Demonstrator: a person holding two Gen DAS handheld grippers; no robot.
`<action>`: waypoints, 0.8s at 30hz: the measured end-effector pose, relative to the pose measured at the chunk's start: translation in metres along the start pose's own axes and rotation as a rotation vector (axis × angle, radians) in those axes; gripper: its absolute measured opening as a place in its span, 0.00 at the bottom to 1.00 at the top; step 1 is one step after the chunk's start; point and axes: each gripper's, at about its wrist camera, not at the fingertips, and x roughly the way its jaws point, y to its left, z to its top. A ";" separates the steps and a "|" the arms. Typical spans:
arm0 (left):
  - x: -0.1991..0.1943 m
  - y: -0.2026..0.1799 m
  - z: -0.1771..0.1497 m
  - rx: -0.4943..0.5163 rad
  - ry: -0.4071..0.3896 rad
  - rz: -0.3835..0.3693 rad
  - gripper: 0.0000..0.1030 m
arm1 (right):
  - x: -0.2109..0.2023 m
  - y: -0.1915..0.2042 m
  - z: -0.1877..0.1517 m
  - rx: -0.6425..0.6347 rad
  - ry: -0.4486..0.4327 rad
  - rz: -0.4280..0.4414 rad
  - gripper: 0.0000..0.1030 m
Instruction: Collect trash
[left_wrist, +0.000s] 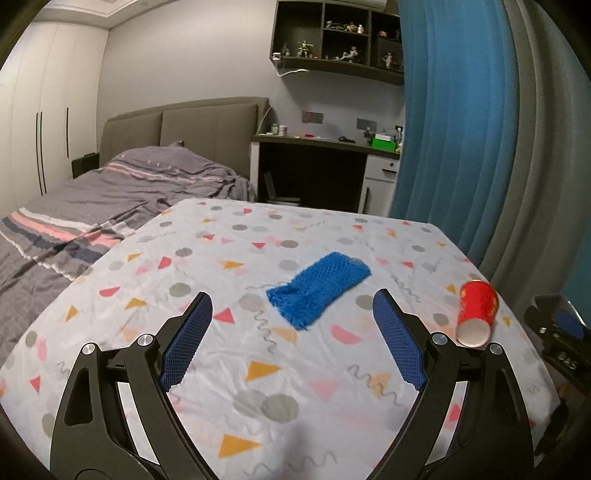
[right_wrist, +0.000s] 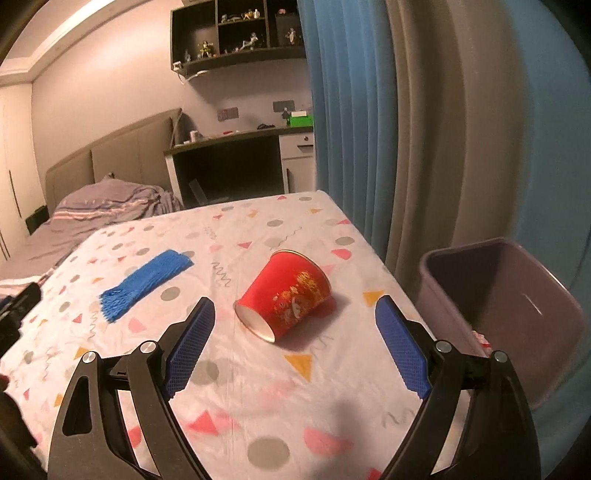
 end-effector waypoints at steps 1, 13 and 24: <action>0.002 0.001 0.001 0.000 0.000 -0.002 0.85 | 0.008 0.002 0.001 0.002 0.010 -0.007 0.83; 0.035 0.009 0.010 0.000 0.015 -0.033 0.85 | 0.079 0.014 0.010 0.014 0.114 -0.058 0.83; 0.071 0.009 0.013 0.009 0.078 -0.077 0.85 | 0.110 0.011 0.008 0.040 0.208 -0.054 0.71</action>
